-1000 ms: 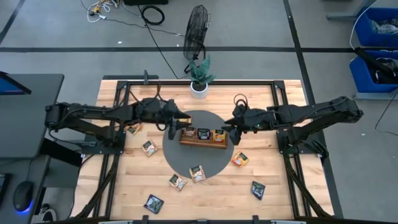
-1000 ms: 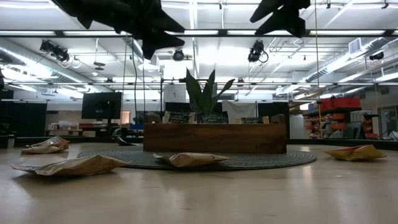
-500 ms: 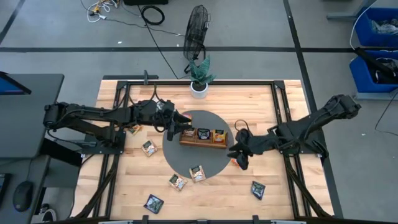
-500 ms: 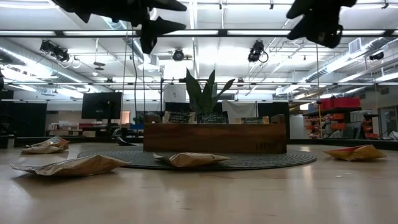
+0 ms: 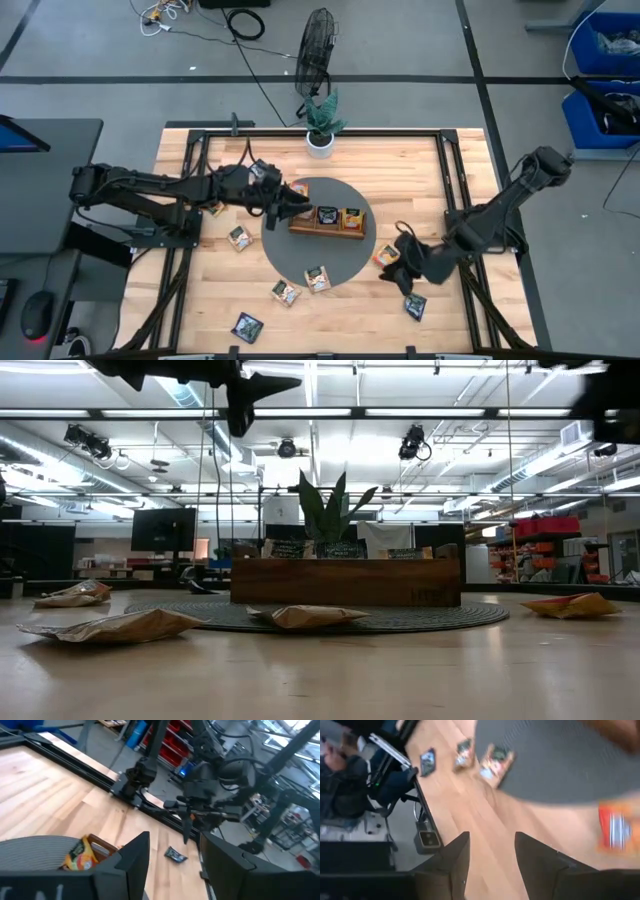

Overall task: Pick & Place Tea
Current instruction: Put the yellow tea bag into the right section of the wooden organizer

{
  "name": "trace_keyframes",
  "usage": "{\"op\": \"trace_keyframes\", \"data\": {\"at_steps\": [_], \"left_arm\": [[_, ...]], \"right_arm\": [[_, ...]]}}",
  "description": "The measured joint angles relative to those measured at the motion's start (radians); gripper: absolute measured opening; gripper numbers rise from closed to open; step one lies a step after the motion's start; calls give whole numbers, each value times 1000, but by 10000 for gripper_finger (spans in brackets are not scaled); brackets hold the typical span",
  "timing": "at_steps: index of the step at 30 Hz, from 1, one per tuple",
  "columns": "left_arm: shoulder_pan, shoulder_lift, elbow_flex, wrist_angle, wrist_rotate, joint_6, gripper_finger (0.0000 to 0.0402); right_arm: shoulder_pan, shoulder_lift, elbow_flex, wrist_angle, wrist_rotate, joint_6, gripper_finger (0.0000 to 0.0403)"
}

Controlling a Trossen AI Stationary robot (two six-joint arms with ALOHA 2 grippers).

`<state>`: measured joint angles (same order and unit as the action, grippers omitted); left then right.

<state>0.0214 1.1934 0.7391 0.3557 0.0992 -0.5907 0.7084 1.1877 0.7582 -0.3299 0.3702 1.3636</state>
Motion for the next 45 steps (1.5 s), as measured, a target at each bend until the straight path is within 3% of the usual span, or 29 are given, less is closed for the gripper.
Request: {"op": "trace_keyframes", "data": {"at_steps": [7, 13, 17, 26, 38, 45], "left_arm": [[-28, 0, 0, 0, 39, 0, 181], [-37, 0, 0, -1, 64, 48, 181], [-37, 0, 0, -1, 82, 45, 181], [-37, 0, 0, 1, 92, 43, 181], [-35, 1, -1, 49, 92, -10, 181], [-29, 1, -1, 101, 91, -35, 181]], "right_arm": [[161, 2, 0, -130, 66, 446, 164], [250, 3, 0, -207, 70, 687, 164], [294, 17, 0, -326, 176, 887, 164], [193, 147, 0, -300, 207, 888, 164], [145, 429, 0, -52, 287, 909, 164], [136, 495, 0, -26, 284, 919, 164]]}}
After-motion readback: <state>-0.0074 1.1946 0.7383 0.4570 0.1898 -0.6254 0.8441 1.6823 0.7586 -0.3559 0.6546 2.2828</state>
